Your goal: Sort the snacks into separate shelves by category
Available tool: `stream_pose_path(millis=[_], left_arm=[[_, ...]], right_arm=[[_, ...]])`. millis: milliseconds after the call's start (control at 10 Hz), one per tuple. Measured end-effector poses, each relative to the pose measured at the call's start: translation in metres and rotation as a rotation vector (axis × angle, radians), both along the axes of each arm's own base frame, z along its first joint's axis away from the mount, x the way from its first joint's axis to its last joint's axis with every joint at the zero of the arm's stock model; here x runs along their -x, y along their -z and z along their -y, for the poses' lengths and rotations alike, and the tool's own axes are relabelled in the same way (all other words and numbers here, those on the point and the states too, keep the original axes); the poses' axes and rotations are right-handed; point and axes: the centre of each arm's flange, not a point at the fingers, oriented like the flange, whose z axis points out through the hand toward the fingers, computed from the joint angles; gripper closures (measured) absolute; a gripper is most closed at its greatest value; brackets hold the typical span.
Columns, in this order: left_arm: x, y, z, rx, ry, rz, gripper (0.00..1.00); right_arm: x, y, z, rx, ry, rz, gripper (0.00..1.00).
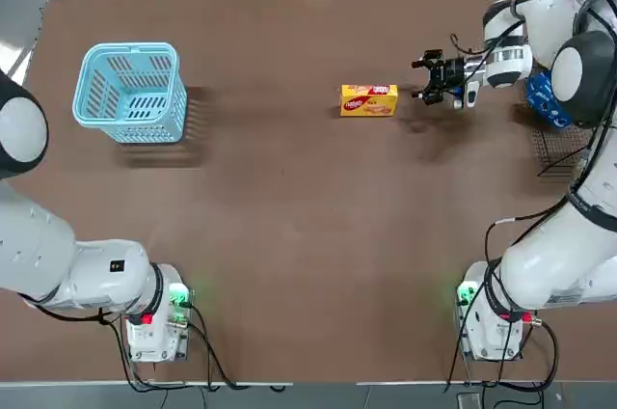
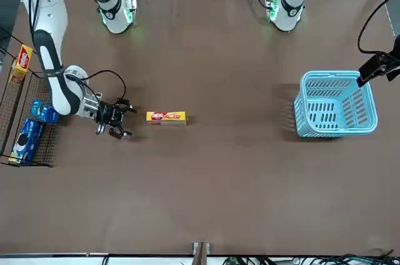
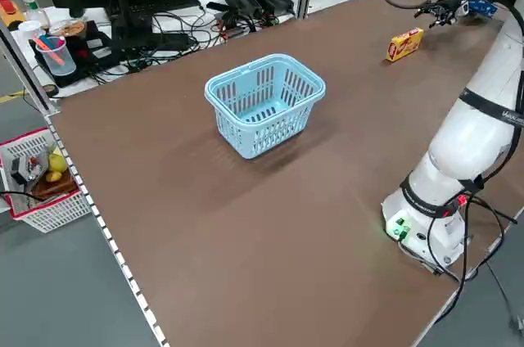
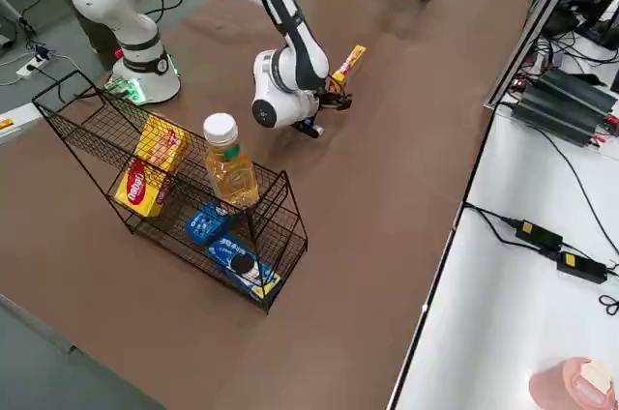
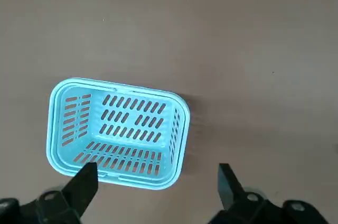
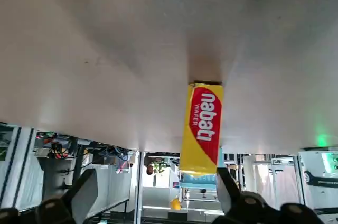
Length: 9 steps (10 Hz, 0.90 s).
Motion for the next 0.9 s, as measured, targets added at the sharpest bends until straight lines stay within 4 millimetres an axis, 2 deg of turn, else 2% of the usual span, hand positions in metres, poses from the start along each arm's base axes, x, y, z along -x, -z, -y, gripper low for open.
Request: stream_pose_path(millis=[400, 900], left_arm=[[0.000, 0.000, -0.001, 0.000, -0.002, 0.000, 0.00], [0.000, -0.001, -0.001, 0.000, -0.002, 0.001, 0.00]], right_arm=[[0.010, 0.017, -0.010, 0.015, -0.032, 0.009, 0.01], [0.014, 0.025, -0.037, 0.053, -0.065, 0.012, 0.01]])
